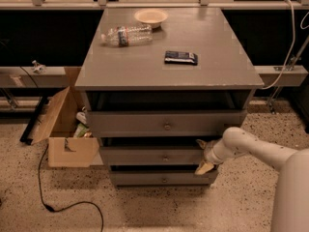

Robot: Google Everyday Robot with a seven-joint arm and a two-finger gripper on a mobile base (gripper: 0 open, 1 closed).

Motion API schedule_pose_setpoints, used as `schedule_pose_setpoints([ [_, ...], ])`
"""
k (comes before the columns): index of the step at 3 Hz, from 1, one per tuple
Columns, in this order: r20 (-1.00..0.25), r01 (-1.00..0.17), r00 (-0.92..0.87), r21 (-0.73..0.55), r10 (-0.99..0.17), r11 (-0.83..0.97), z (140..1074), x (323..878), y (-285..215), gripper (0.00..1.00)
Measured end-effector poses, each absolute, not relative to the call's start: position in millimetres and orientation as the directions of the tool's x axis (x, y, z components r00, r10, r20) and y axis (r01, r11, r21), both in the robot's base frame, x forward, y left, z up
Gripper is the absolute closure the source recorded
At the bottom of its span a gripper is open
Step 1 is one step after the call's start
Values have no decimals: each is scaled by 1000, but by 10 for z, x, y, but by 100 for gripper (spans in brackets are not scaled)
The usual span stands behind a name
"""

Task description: Open middle drawer

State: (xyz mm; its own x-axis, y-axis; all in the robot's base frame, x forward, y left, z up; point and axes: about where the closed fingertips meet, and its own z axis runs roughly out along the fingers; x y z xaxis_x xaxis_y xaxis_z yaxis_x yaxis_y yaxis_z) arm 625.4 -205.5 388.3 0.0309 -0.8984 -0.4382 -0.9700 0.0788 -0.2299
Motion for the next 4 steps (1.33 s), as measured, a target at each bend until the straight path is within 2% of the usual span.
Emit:
schedule_pose_setpoints([
  [2, -450, -968, 69, -245, -891, 48, 4265, 5886, -1917, 70],
  [3, -465, -970, 82, -242, -882, 37, 4322, 5831, -1889, 99],
  [4, -465, -970, 82, -242, -882, 37, 4322, 5831, -1894, 100],
])
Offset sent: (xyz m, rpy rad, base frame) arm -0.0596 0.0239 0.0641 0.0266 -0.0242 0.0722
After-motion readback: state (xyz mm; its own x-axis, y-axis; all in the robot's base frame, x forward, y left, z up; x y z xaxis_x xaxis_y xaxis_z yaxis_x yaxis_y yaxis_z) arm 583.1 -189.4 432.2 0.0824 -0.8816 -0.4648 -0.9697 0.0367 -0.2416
